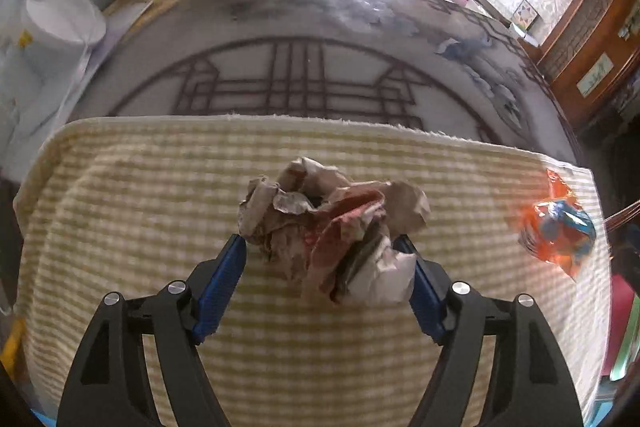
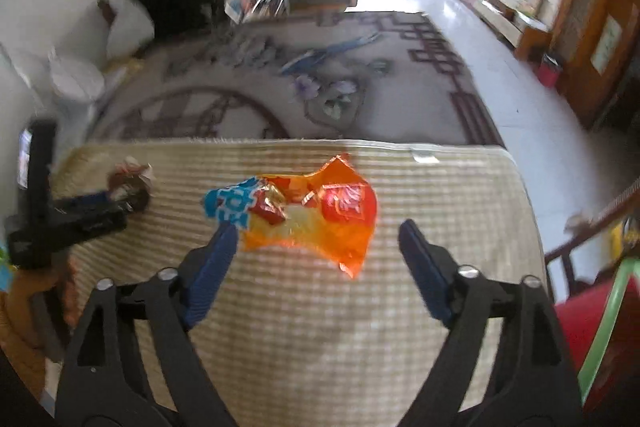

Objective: Collect trash
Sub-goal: 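Grasp the crumpled paper ball with the left tool while the right grasps the orange chip bag, then carry the paper ball and orange chip bag over the red bucket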

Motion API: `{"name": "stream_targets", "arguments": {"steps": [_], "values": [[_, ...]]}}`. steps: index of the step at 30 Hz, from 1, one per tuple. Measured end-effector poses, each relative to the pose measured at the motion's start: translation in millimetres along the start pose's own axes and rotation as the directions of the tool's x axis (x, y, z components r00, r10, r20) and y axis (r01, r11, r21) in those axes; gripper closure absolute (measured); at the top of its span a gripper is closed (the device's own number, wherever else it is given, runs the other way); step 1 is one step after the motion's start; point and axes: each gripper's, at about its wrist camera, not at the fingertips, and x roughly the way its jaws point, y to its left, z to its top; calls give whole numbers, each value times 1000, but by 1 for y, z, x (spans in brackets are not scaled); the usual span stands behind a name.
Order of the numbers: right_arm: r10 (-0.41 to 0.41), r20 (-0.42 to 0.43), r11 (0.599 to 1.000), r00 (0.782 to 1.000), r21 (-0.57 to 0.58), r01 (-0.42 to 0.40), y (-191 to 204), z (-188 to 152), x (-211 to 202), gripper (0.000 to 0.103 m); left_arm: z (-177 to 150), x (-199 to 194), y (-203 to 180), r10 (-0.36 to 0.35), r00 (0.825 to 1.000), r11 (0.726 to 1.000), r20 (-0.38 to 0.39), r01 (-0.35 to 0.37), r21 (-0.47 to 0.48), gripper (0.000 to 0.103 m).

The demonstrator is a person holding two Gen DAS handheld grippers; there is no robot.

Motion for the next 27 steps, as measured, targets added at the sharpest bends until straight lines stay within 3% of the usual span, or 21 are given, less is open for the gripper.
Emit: {"name": "stream_targets", "arguments": {"steps": [2,4,5,7,9,18,24,27], "values": [[-21,-32,998,999,-52,19,8,4,16,21,2,1,-1,-11,1000,1000,20,11,-10,39],[-28,-52,995,998,-98,22,17,7,31,40,2,3,-3,-28,999,1000,15,28,-8,56],[-26,-76,994,997,-105,17,20,8,37,60,1,4,-6,-24,1000,1000,11,24,3,61],[-16,-62,994,998,-106,10,23,7,35,66,-1,2,-7,-14,1000,1000,28,13,26,65],[31,-59,994,998,-102,-37,26,3,27,81,-2,-3,-6,-19,999,999,37,18,30,68],[172,-26,981,985,-89,-174,42,-54,-42,85,-22,-44,-7,-25,996,999,86,21,41,69],[209,74,973,975,83,-215,31,-81,-81,84,-46,-78,-25,-57,993,996,106,49,77,69],[173,106,982,979,61,-180,33,-90,-94,85,-55,-93,-36,-72,991,993,117,61,96,69]]}}
